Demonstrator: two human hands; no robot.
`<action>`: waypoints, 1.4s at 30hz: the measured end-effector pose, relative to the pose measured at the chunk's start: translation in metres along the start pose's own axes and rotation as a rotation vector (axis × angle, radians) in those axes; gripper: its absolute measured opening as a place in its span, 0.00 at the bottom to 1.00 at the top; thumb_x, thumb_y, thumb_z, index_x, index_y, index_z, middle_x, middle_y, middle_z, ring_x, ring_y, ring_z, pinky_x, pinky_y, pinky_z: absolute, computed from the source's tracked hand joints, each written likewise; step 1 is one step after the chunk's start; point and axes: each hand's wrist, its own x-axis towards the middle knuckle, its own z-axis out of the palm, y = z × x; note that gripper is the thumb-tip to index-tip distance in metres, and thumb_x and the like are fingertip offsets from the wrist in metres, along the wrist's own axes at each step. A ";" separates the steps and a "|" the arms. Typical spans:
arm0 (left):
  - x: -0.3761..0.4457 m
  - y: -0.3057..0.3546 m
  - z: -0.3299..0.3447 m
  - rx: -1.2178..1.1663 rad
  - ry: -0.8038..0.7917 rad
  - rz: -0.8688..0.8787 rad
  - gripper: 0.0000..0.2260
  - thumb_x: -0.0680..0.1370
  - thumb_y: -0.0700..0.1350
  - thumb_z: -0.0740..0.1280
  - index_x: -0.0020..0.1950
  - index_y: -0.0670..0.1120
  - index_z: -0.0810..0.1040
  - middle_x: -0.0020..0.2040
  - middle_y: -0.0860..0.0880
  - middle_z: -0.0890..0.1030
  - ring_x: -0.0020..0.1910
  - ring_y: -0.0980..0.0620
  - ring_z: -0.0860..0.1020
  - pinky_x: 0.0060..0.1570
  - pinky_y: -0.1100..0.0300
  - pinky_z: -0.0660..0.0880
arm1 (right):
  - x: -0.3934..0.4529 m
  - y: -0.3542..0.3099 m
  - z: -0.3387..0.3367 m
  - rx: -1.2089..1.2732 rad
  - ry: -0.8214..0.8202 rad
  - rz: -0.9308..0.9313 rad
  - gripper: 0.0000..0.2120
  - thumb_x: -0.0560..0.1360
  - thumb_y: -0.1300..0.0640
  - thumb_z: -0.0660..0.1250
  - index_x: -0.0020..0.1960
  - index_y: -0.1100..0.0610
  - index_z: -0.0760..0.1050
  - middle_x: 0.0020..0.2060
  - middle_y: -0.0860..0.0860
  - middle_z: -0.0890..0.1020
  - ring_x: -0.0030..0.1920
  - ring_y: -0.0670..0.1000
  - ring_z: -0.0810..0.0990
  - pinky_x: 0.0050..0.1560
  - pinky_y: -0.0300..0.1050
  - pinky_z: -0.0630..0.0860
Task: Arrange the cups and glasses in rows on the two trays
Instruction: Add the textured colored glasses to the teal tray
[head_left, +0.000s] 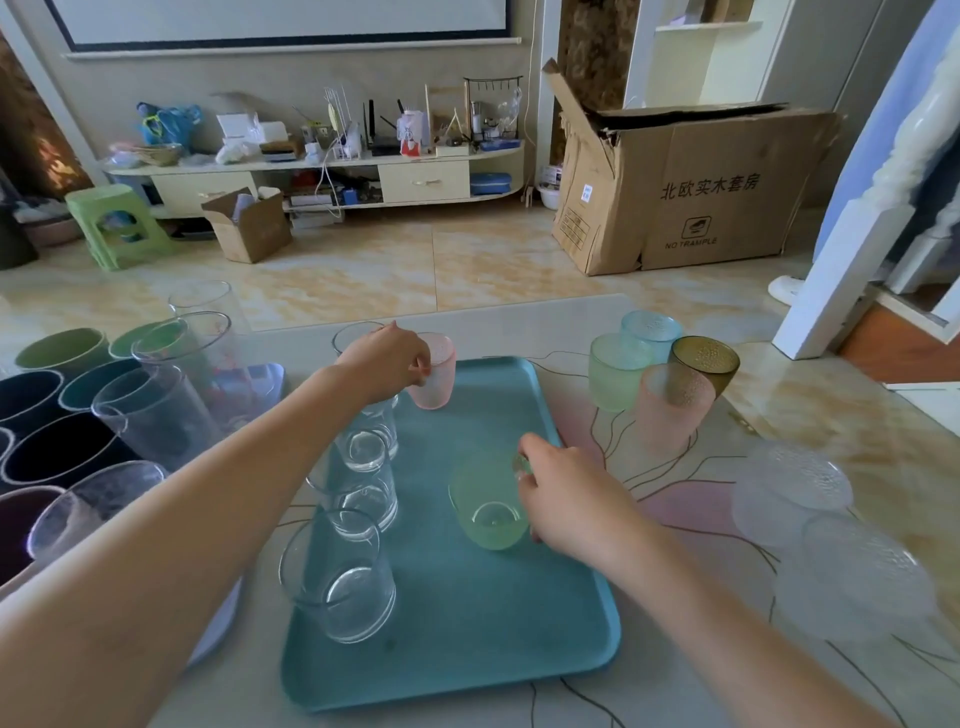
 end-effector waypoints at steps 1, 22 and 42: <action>-0.001 0.000 0.000 0.034 0.009 0.006 0.10 0.77 0.44 0.66 0.57 0.47 0.81 0.57 0.47 0.81 0.61 0.45 0.75 0.70 0.50 0.64 | 0.000 -0.001 0.000 0.015 -0.004 0.004 0.06 0.78 0.58 0.52 0.52 0.57 0.66 0.44 0.56 0.80 0.44 0.59 0.81 0.43 0.50 0.75; 0.001 -0.002 0.005 0.093 0.009 0.038 0.13 0.79 0.43 0.64 0.63 0.45 0.77 0.62 0.48 0.79 0.69 0.47 0.70 0.74 0.57 0.54 | 0.003 0.002 0.006 0.149 -0.011 0.036 0.10 0.76 0.59 0.52 0.54 0.56 0.67 0.38 0.57 0.83 0.42 0.59 0.81 0.47 0.54 0.79; -0.083 0.078 -0.043 -0.419 -0.071 0.127 0.07 0.73 0.52 0.71 0.42 0.48 0.82 0.34 0.52 0.84 0.29 0.59 0.80 0.33 0.69 0.75 | 0.007 0.006 -0.011 0.577 0.064 0.107 0.08 0.78 0.57 0.55 0.55 0.56 0.69 0.28 0.56 0.83 0.25 0.52 0.79 0.29 0.41 0.72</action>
